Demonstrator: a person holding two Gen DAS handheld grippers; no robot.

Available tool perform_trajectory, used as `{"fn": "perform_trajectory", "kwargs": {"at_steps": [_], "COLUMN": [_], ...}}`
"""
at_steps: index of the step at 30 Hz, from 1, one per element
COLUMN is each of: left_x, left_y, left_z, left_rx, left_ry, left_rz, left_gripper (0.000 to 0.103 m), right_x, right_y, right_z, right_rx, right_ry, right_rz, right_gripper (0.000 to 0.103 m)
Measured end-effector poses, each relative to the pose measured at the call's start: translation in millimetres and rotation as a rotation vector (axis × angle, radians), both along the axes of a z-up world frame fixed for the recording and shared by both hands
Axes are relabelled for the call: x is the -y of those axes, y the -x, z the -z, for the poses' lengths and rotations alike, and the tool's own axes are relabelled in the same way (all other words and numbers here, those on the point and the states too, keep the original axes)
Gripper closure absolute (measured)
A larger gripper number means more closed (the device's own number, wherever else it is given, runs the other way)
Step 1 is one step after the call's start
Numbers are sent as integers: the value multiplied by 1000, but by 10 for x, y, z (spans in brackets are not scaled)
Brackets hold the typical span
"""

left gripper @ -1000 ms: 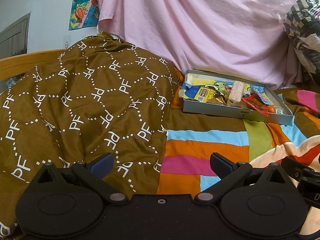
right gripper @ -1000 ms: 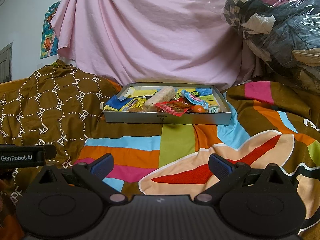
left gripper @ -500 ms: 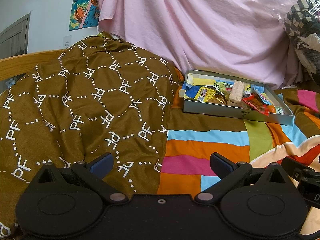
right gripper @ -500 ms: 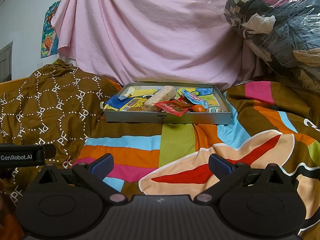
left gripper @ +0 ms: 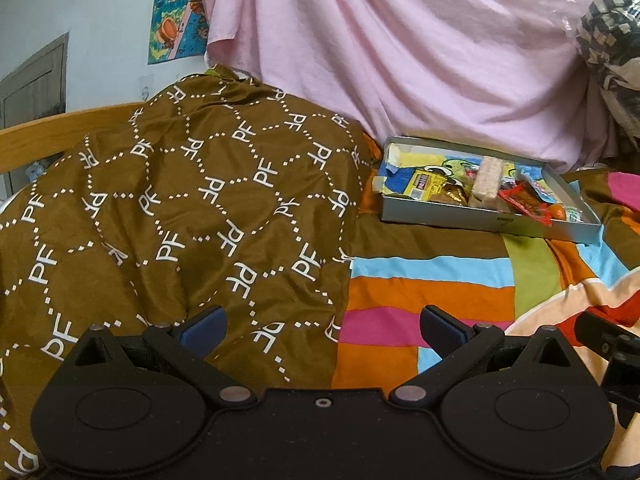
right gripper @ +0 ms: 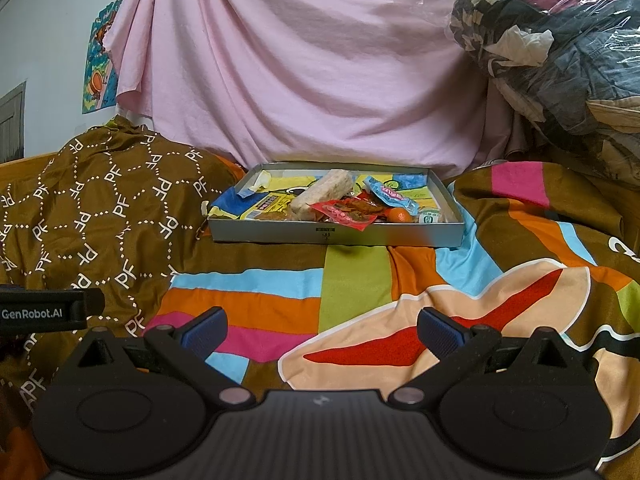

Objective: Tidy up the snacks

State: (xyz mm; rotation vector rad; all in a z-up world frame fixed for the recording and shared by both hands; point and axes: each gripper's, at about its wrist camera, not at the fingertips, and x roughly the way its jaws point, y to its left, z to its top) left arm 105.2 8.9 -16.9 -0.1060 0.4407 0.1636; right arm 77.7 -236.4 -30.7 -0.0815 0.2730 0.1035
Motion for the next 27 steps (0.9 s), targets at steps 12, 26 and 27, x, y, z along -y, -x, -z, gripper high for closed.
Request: {"fn": "perform_trajectory", "kwargs": {"at_steps": [12,26,27], "left_x": [50,46,46], "left_y": [9,16,17], "left_z": [-11,-8,-7], "left_rx": [7,9,9], "left_ry": [-21,-28,-28], "left_rz": [5,0,0], "left_gripper": [1,1,1], "right_x": [9,5,5], "right_y": [-14,-8,-10], "right_z": [-17,-12,-12], "right_rx": [-4,-6,-7], "right_ry": [5,7,7], "right_rz": [-5,-6,-6], "right_gripper": [0,0,0]}}
